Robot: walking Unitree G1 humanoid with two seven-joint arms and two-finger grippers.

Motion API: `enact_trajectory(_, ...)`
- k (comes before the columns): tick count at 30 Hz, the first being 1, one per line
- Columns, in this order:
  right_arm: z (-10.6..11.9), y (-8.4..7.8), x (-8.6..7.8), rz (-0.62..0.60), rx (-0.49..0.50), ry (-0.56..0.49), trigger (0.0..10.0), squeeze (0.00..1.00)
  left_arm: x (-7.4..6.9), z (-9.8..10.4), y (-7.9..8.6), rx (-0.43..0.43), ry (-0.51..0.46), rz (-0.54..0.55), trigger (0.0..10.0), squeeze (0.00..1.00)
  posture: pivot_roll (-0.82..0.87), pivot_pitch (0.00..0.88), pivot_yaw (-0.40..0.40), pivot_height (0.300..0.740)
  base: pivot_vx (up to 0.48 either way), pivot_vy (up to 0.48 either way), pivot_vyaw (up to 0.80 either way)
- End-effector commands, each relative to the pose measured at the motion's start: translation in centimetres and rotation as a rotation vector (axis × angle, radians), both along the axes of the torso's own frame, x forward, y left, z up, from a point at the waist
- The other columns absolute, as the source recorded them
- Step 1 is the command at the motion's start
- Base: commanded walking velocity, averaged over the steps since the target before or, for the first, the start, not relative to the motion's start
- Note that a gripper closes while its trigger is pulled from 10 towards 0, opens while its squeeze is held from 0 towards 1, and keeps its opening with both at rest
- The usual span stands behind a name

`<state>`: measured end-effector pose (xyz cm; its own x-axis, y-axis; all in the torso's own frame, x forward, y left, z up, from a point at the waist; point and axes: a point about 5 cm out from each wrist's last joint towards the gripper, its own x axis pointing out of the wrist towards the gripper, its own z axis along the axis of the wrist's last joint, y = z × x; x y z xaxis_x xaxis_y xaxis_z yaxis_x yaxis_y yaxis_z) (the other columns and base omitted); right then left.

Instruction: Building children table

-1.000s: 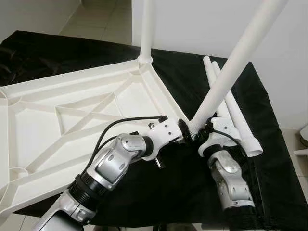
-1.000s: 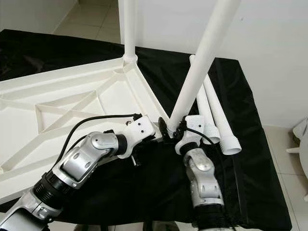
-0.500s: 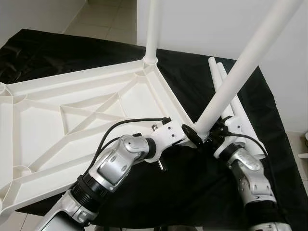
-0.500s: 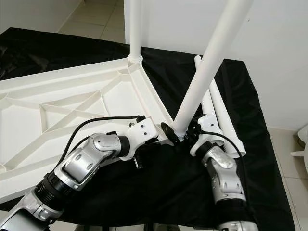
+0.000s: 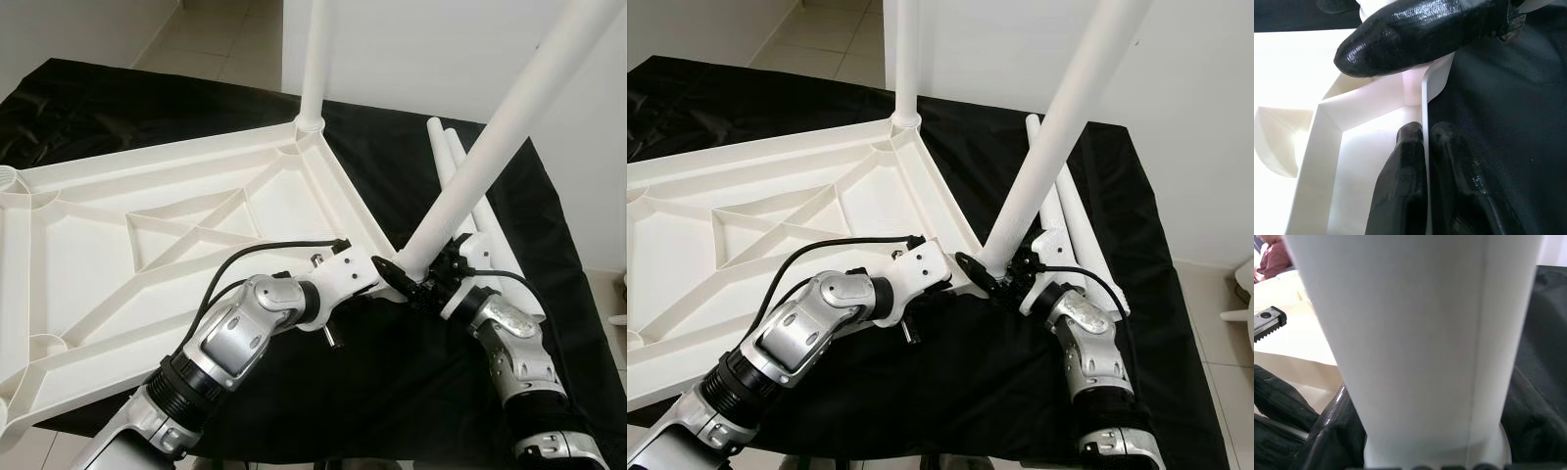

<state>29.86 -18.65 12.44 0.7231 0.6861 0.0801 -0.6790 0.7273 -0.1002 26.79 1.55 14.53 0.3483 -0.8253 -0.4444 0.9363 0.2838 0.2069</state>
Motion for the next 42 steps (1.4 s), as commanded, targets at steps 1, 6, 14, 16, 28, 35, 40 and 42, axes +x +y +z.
enact_trajectory(1, -0.9, -2.0, 0.0, -0.076, -0.034, 0.060, 0.0, 0.00, -1.1, -1.5, -0.2, 0.034, 0.094, -0.070, 10.0, 0.00, 0.05, 0.112, -0.040, 0.740, 0.000, 0.000, 0.00)
enact_trajectory(6, -1.2, -2.1, 0.0, -0.059, -0.039, 0.077, 0.0, 0.00, -1.1, -1.5, -0.2, 0.033, 0.096, -0.069, 10.0, 0.00, 0.05, 0.114, -0.042, 0.740, 0.000, 0.000, 0.00)
enact_trajectory(14, -0.8, -1.8, 0.0, -0.092, 0.005, 0.073, 0.0, 0.00, -1.2, -1.5, -0.3, 0.030, 0.097, -0.071, 10.0, 0.00, 0.05, 0.115, -0.048, 0.740, 0.000, 0.000, 0.00)
enact_trajectory(16, -0.7, -1.6, 0.1, -0.143, 0.003, 0.066, 0.0, 0.00, -1.2, -1.5, -0.3, 0.029, 0.097, -0.070, 10.0, 0.00, 0.05, 0.115, -0.053, 0.740, 0.000, 0.000, 0.00)
enact_trajectory(28, -0.3, -0.1, -0.4, -0.357, 0.064, 0.041, 0.0, 0.00, -1.4, -1.7, -0.6, 0.023, 0.106, -0.070, 10.0, 0.00, 0.04, 0.111, -0.064, 0.740, 0.000, 0.000, 0.00)
enact_trajectory(35, -0.2, -0.2, -0.5, -0.632, 0.073, 0.050, 0.0, 0.00, -1.5, -1.7, -0.7, 0.022, 0.108, -0.075, 10.0, 0.00, 0.04, 0.105, -0.065, 0.740, 0.000, 0.000, 0.00)
enact_trajectory(40, -0.5, 0.8, -1.5, -0.888, 0.092, 0.086, 0.0, 0.00, -1.6, -1.7, -0.7, 0.025, 0.109, -0.080, 10.0, 0.00, 0.04, 0.099, -0.068, 0.740, 0.000, 0.000, 0.00)
enact_trajectory(42, -0.7, 1.2, -1.8, -0.927, 0.113, 0.099, 0.0, 0.00, -1.6, -1.8, -0.7, 0.025, 0.109, -0.080, 10.0, 0.00, 0.04, 0.099, -0.068, 0.740, 0.000, 0.000, 0.00)
